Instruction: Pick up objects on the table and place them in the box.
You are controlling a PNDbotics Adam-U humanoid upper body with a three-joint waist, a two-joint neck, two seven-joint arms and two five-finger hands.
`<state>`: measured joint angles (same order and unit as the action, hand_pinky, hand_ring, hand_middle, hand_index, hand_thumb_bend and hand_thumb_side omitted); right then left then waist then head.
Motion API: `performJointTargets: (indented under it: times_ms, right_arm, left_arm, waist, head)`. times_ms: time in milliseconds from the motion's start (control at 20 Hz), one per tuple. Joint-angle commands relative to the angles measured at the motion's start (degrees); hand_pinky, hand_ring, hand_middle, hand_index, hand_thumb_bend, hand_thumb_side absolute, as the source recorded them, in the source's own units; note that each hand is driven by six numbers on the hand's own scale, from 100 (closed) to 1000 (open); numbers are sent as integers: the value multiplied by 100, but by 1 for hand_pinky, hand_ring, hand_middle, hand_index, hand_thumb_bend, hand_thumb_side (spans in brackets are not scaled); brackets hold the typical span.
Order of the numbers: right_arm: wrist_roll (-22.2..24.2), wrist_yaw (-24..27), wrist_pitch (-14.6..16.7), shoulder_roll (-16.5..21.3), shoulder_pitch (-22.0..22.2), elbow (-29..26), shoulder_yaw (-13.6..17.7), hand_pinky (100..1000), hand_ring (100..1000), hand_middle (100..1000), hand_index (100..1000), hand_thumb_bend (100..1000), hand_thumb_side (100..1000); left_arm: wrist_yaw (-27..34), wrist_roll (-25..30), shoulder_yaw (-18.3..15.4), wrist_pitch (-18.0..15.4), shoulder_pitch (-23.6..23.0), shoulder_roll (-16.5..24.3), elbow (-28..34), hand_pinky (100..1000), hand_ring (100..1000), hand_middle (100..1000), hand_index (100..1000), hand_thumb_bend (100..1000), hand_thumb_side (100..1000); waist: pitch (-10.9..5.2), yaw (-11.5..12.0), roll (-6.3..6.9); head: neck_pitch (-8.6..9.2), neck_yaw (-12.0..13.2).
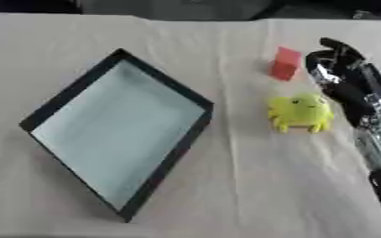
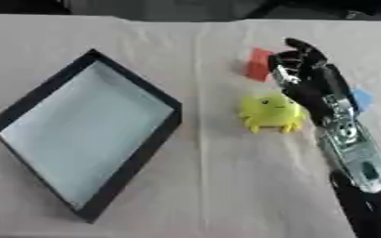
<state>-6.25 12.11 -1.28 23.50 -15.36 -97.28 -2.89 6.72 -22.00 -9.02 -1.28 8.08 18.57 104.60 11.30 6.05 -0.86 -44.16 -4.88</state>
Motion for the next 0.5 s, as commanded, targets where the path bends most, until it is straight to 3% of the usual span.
performJointTargets:
  times_ms: [50, 350, 400, 500]
  right_arm:
    - [11, -24, 17, 107, -54, -55, 30, 799, 746, 676, 868, 291, 326]
    - [14, -30, 9, 127, -77, -56, 32, 800, 748, 678, 869, 289, 326]
    - [18, -38, 8, 149, -89, -61, 44, 801, 752, 682, 871, 259, 369]
    - [27, -79, -5, 263, -143, -73, 115, 804, 758, 690, 876, 296, 319]
  left_arm:
    - [-3, -6, -37, -6, 42, 89, 90, 797, 571, 787, 786, 436, 654]
    - [-5, -3, -38, -4, 40, 93, 88, 798, 571, 787, 786, 436, 654]
    - [-6, -4, -38, -4, 39, 94, 87, 798, 571, 787, 786, 435, 655]
    - [-9, -4, -40, -4, 32, 103, 86, 798, 571, 787, 786, 436, 654]
  waist:
    - [-88, 2, 3]
    - [-84, 2, 0]
    - [-85, 2, -1]
    - [-92, 0, -5]
  head:
    - [4, -11]
    - [4, -16]
    - [4, -15]
    - [4, -7]
